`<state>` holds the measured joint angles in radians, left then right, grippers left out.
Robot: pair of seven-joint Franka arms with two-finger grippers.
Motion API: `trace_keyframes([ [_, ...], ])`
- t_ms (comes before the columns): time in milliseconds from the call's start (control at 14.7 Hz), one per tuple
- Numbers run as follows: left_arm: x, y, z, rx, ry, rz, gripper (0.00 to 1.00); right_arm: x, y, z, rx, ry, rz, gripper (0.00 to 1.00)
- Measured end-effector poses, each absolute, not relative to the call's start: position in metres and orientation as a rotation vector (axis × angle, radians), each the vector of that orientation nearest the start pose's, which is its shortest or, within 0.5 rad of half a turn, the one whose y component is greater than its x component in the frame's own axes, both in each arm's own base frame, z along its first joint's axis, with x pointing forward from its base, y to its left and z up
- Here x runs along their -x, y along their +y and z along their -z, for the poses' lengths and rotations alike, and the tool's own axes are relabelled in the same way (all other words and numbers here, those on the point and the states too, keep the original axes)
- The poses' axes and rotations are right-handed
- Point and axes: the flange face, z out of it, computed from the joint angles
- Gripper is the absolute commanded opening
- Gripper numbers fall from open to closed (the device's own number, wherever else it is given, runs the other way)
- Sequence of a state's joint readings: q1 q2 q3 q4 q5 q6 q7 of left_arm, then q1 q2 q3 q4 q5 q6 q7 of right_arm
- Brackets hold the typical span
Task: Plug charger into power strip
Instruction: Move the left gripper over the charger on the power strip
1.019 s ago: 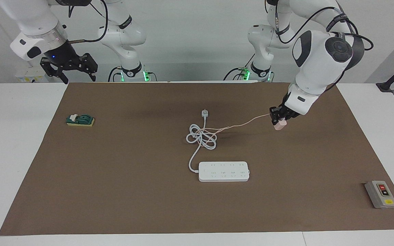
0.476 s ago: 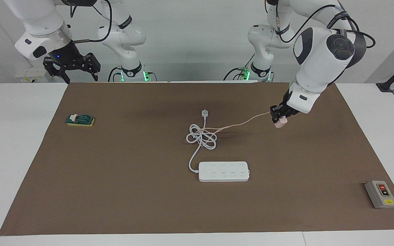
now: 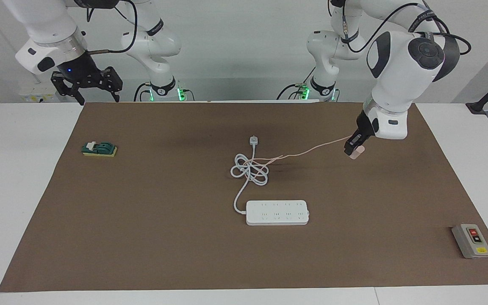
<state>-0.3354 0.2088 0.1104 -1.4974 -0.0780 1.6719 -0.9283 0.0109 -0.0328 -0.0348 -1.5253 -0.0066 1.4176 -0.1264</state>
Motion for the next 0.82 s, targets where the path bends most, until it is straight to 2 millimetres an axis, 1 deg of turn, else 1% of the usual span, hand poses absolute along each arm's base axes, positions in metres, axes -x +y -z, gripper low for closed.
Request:
trace_keyframes([
  [136, -0.611, -0.161, -0.538, 2.888, -1.311, -0.075, 0.00, -0.528, -0.014, -0.650, 3.135, -0.160, -0.121, 1.00],
  [204, -0.615, -0.171, -0.534, 2.842, -1.412, -0.066, 0.00, -0.528, -0.014, -0.649, 3.135, -0.160, -0.122, 1.00],
  [340, -0.627, -0.197, -0.522, 2.748, -1.597, -0.046, 0.00, -0.529, -0.014, -0.647, 3.136, -0.150, -0.111, 1.00],
  [544, -0.644, -0.248, -0.487, 2.636, -1.813, -0.004, 0.00, -0.527, -0.014, -0.646, 3.137, -0.129, -0.110, 1.00],
  [679, -0.644, -0.274, -0.466, 2.559, -1.919, -0.004, 0.00, -0.525, -0.014, -0.647, 3.138, -0.127, -0.109, 1.00],
  [815, -0.640, -0.289, -0.461, 2.481, -2.010, -0.010, 0.00, -0.525, -0.015, -0.647, 3.137, -0.124, -0.109, 1.00],
])
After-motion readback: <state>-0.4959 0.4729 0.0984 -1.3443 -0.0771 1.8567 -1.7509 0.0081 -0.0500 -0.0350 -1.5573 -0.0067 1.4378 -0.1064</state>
